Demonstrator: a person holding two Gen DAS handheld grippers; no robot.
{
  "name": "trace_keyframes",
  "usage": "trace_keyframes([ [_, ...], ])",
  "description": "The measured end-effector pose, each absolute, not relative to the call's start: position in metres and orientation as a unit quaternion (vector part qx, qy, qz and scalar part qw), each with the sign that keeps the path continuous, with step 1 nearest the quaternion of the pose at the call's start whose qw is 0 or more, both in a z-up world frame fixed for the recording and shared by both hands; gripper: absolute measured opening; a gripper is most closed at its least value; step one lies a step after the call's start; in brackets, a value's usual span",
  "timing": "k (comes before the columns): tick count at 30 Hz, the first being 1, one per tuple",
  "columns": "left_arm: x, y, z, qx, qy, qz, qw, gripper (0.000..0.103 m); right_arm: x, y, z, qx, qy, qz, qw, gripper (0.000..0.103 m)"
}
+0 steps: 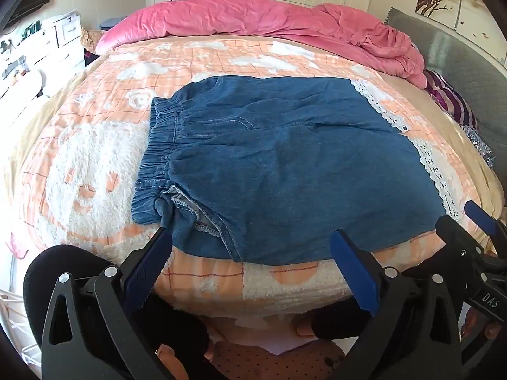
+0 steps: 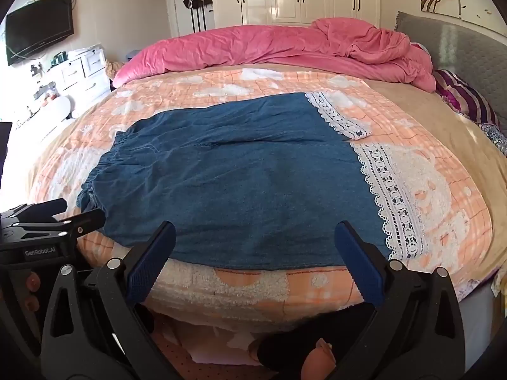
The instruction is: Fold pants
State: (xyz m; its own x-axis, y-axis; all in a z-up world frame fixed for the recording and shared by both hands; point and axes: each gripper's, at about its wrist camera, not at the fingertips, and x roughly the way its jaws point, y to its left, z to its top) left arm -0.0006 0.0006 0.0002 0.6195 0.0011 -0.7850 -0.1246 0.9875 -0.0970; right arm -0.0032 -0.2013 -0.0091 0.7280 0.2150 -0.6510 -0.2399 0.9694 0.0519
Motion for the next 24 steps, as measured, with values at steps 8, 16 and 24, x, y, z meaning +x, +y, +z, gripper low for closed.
trace_keyframes([
  [8,0.001,-0.005,0.000,-0.062,0.437,0.038,0.896,0.099,-0.004,-0.199,-0.009,-0.022,0.356,0.123,0.926,0.095],
  [16,-0.001,-0.004,-0.001,-0.063,0.438,0.038,0.896,0.099,-0.005,-0.200,0.001,-0.023,0.345,0.121,0.930,0.095],
  [24,0.003,0.002,-0.002,-0.065,0.439,0.041,0.895,0.099,-0.003,-0.199,-0.005,-0.026,0.346,0.124,0.930,0.095],
])
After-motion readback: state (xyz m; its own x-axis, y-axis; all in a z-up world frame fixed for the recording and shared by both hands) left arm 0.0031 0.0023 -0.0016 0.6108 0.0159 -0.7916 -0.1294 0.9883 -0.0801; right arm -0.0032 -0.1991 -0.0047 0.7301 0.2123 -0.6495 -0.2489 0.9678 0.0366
